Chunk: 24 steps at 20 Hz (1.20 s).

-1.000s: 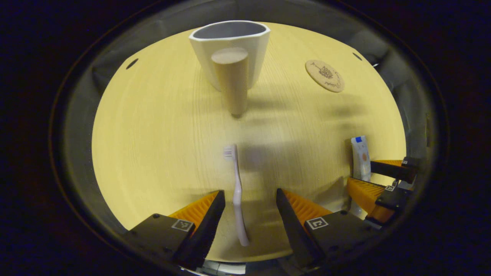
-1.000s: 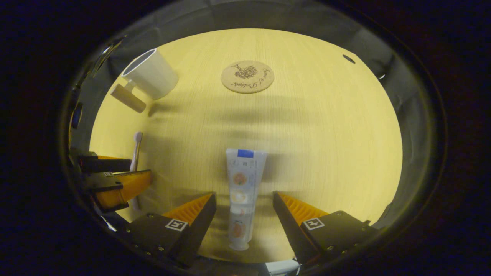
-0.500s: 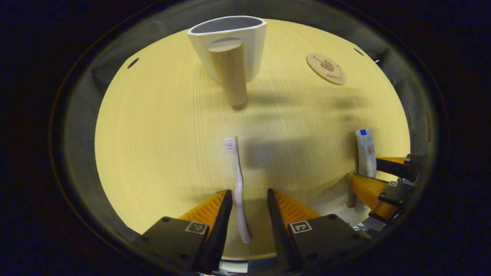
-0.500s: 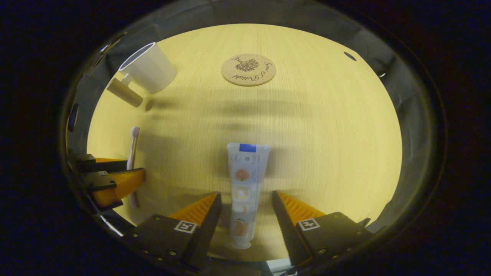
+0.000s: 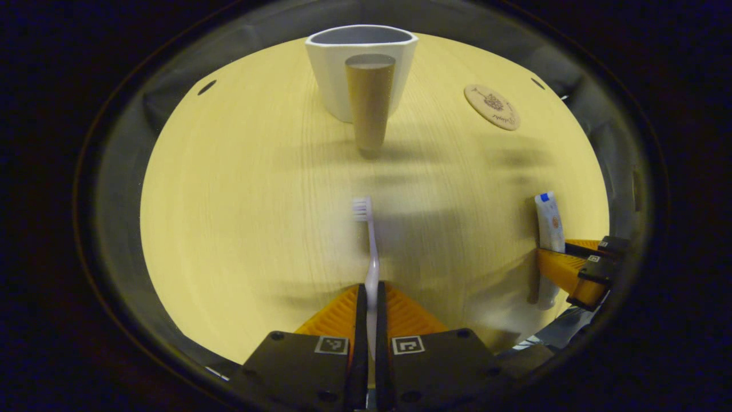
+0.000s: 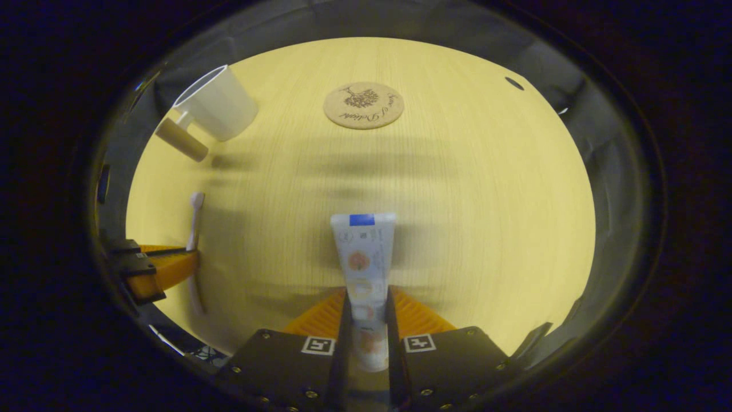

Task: Put the toothbrush and toothpaste on the desktop into the cup, then pick up the cup and place it on the coaster on the desktop.

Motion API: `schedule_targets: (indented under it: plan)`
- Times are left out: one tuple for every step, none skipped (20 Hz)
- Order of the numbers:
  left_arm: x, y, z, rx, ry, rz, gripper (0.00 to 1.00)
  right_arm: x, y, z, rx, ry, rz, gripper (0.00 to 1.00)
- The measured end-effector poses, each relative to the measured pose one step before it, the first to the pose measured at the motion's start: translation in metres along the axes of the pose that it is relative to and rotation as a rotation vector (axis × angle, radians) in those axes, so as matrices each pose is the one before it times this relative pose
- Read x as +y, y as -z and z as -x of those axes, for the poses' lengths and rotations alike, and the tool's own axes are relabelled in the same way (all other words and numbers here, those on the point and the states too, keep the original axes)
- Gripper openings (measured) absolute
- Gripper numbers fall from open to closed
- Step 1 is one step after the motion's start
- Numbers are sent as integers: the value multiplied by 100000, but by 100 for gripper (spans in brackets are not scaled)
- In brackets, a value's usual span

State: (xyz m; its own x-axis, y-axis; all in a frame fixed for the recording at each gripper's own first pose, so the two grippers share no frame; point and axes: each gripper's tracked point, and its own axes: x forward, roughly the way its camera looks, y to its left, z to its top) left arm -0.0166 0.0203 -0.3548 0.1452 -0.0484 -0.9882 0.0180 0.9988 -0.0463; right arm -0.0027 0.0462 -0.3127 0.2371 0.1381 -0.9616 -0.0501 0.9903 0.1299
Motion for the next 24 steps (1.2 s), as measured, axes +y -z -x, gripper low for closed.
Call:
schedule_targets:
  plan:
    - [-51, 69, 10, -396, 314, -672, 10, -37, -59, -18, -868, -464, -549, 29]
    - [12, -37, 57, -716, 66, -1745, 10, -76, -235, 87, -1234, -586, -1013, 29]
    - [2, -25, -38, -1266, -341, -404, 9, 184, 90, -168, -161, -1079, -994, 23]
    - [-66, -38, 11, -1172, -74, -838, 8, -15, -121, 70, -897, -632, -1053, 23]
    - [40, -9, 53, -1133, -54, -110, 8, 21, -46, -7, -623, -749, -708, 23]
    - [21, -28, 63, -776, 188, 72, 8, 8, -65, 83, -881, -469, -814, 23]
    - [-35, 38, 6, -778, 322, 742, 8, 27, -58, 57, -1323, -385, 54, 23]
    - [-17, -126, 132, -1120, 402, 484, 8, -106, -166, 142, -1576, 314, 404, 23]
    - [-74, -236, 221, -1880, 557, 70, 8, -9, -179, 139, -2332, 48, 489, 23]
    - [14, -178, 231, -1817, -48, -300, 8, 195, -284, 209, -2468, -1030, 640, 23]
    - [-51, -321, 282, -2553, 416, 1, 8, 363, -261, 284, -2923, -1615, 21, 23]
    - [-20, -242, 358, -1922, 190, 280, 8, 383, -384, 260, -2870, -1534, -390, 23]
    - [6, -158, 268, -2220, 296, 715, 8, 307, -255, 121, -2581, -933, -138, 23]
    - [23, -253, 415, -2131, 546, 1047, 8, 226, -409, 253, -2920, -594, -6, 23]
    - [57, -117, 369, -1902, 290, 1005, 8, 360, -432, 311, -3237, -1054, 137, 23]
    - [218, -222, 335, -2026, 13, 989, 8, 308, -550, 298, -3275, -737, 24, 23]
    - [415, -210, 529, -2097, -467, 919, 8, 301, -433, 242, -3000, -775, 51, 23]
    - [358, -476, 528, -2619, -315, 1162, 8, 308, -522, 269, -2875, -1002, 30, 23]
    - [413, -358, 549, -2261, -360, 582, 8, 291, -480, 192, -2449, -701, -81, 23]
    - [546, -570, 651, -2910, -402, 784, 8, 213, -582, 278, -2560, -533, -171, 23]
    - [589, -521, 507, -3175, -484, 899, 8, 165, -692, 204, -2724, -22, 75, 23]
    - [680, -796, 722, -3335, 1, 1089, 8, 125, -869, 213, -3218, 150, -2, 23]
    - [441, -1019, 859, -3054, 170, 1455, 8, 166, -910, 181, -3308, 329, -213, 23]
    - [256, -1070, 590, -2632, 829, 2025, 8, 130, -954, 185, -2911, 369, -556, 23]
